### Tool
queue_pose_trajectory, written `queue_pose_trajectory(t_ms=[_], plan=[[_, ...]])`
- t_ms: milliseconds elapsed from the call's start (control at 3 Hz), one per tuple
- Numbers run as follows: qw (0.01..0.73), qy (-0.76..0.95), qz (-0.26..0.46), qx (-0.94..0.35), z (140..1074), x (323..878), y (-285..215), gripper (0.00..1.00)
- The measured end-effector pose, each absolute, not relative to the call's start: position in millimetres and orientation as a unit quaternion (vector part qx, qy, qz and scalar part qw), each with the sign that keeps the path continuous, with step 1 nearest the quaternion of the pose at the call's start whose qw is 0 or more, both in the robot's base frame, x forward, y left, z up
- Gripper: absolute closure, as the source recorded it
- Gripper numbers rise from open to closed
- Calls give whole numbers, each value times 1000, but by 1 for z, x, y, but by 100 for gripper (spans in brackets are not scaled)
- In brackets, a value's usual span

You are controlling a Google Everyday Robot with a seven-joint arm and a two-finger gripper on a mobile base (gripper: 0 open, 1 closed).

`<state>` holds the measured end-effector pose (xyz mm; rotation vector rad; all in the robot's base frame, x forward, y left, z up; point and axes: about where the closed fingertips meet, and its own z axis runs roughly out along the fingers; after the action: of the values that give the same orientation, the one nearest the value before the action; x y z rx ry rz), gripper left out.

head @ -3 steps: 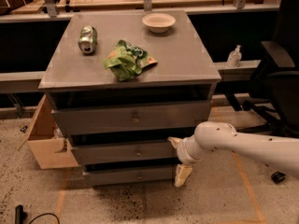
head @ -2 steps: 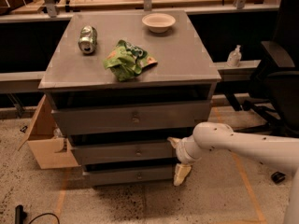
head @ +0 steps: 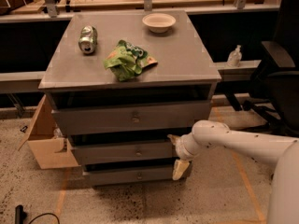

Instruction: Open middle drawer

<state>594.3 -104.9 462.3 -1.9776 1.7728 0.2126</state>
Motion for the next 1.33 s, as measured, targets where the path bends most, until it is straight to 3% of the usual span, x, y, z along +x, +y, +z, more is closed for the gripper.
queue_pose_trajectory(t_ms=[333, 667, 1333], plan=[[237, 643, 76, -724, 455, 611, -107, 0], [235, 644, 81, -723, 443, 620, -110, 15], [227, 642, 98, -726, 428, 632, -108, 62]])
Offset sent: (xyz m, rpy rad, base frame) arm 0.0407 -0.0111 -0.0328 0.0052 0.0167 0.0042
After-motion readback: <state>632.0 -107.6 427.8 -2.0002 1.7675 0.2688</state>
